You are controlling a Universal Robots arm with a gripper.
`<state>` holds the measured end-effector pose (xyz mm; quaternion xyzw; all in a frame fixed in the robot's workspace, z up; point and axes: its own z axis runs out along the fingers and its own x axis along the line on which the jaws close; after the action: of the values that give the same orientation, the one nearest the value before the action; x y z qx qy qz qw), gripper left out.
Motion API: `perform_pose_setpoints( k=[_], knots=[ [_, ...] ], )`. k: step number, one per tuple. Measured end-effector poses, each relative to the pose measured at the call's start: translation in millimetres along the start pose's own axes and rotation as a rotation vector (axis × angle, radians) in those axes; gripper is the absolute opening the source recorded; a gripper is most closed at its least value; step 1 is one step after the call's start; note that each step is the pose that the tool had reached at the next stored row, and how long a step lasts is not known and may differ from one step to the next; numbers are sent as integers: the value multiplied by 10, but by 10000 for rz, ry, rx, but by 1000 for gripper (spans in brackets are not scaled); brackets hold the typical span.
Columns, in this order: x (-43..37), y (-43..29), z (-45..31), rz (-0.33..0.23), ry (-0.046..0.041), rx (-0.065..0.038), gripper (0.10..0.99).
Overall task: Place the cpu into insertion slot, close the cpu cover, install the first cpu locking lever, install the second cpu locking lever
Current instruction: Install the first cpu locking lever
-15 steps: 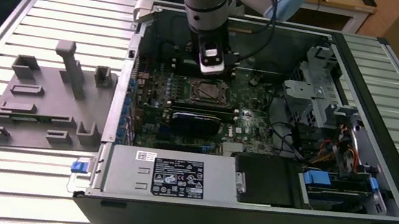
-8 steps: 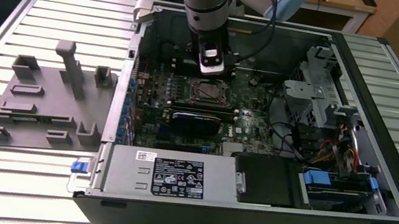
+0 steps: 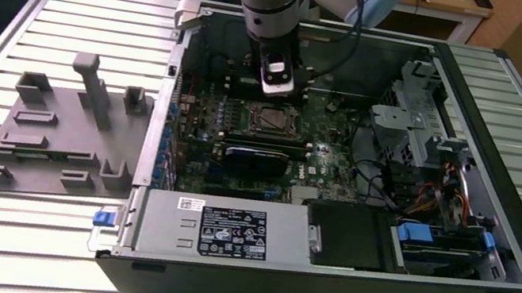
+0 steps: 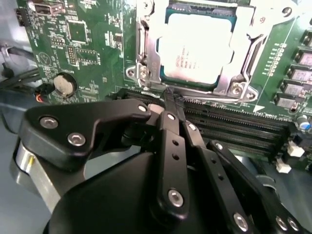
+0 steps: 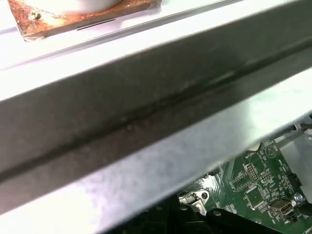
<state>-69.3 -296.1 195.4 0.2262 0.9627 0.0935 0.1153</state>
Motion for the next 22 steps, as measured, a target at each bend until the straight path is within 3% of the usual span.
perform_pose_setpoints(
  k=[5,15,22],
  knots=[
    [-9,12,-51,-1,-6,-2,102],
    [26,4,-60,-6,-69,-54,102],
    [29,5,-54,-22,-170,-97,102]
  ],
)
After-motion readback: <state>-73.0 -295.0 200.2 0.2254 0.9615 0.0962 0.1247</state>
